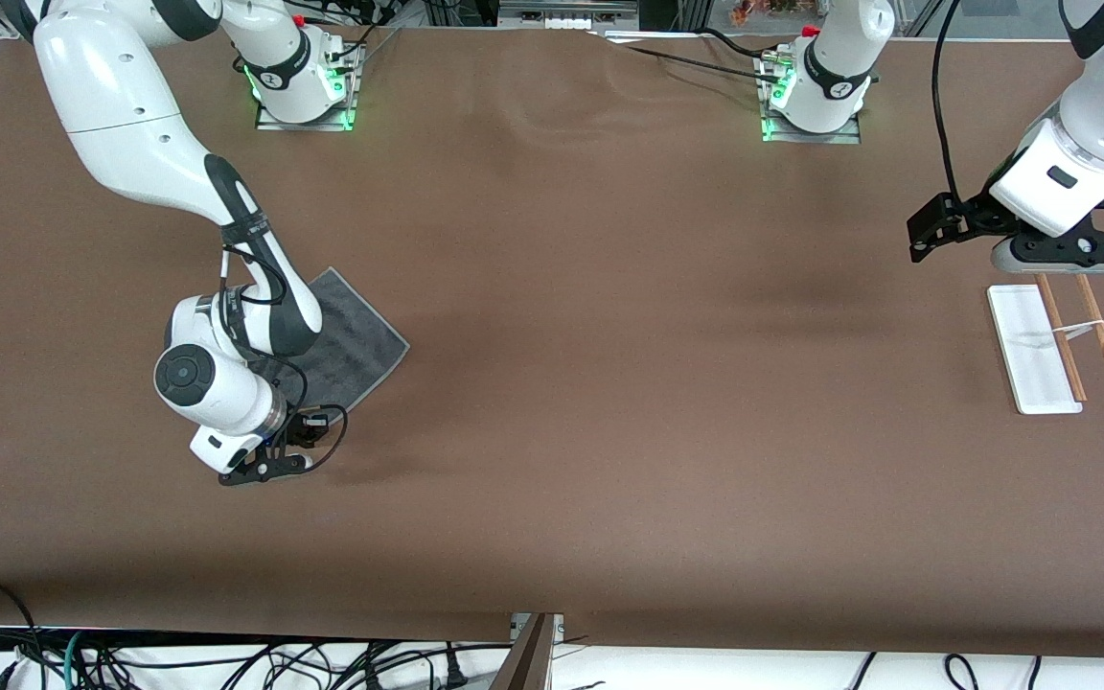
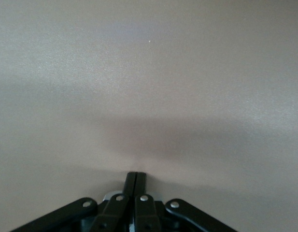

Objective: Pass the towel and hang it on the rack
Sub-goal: 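Lower the right gripper onto the towel corner and close it, then lift the towel with the right gripper toward the table middle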

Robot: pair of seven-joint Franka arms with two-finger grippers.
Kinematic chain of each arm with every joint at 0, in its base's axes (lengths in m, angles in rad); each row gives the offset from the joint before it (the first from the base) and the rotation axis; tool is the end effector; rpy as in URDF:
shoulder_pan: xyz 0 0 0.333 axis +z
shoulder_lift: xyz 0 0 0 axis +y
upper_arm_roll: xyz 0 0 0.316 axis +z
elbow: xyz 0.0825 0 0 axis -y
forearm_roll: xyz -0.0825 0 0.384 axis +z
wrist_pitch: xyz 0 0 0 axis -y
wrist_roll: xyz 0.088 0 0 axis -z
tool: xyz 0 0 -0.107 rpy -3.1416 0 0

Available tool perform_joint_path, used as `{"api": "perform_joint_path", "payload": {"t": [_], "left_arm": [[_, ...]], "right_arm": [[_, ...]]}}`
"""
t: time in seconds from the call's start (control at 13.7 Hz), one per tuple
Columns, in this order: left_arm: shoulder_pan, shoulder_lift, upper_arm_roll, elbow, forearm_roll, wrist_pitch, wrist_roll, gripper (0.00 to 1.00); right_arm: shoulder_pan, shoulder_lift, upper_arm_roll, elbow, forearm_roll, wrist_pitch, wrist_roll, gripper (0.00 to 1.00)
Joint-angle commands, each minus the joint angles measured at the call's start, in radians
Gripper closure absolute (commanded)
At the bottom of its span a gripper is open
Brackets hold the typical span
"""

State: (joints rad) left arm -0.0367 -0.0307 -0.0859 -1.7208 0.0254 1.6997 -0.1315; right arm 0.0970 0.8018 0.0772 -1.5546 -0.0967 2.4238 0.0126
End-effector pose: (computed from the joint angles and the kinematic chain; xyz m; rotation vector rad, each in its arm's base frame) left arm 0.5490 -0.0659 0.5814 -3.1151 -0.0090 -0.0201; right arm 0.7003 0.1145 0.1807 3.1180 0.3236 0.1119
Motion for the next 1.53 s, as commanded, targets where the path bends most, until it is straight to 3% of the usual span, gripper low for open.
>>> {"api": "perform_joint_path", "payload": {"t": [0.0, 0.29, 0.66, 0.95, 1.24, 1.46], "left_arm": [[0.006, -0.008, -0.002, 0.004, -0.004, -0.015, 0.016, 0.0], [0.006, -0.008, -0.002, 0.004, -0.004, -0.015, 0.016, 0.0], [0.006, -0.008, -0.002, 0.004, -0.004, -0.015, 0.018, 0.0], [0.005, -0.006, -0.009, 0.012, 0.007, -0.015, 0.016, 0.0], [0.003, 0.015, -0.005, 0.02, 0.002, -0.015, 0.036, 0.0], [-0.002, 0.055, -0.011, 0.024, -0.004, -0.024, 0.061, 0.0]], "right_arm": [[0.006, -0.028, 0.012, 0.019, 0.0, -0.082, 0.012, 1.0], [0.016, -0.099, 0.019, 0.092, 0.0, -0.3, 0.014, 1.0], [0.062, -0.104, 0.021, 0.33, 0.006, -0.658, 0.015, 1.0], [0.116, -0.104, 0.019, 0.473, 0.051, -0.869, 0.092, 1.0], [0.147, -0.141, 0.019, 0.539, 0.228, -1.022, 0.266, 1.0], [0.156, -0.17, 0.021, 0.541, 0.444, -1.043, 0.458, 1.0]]}}
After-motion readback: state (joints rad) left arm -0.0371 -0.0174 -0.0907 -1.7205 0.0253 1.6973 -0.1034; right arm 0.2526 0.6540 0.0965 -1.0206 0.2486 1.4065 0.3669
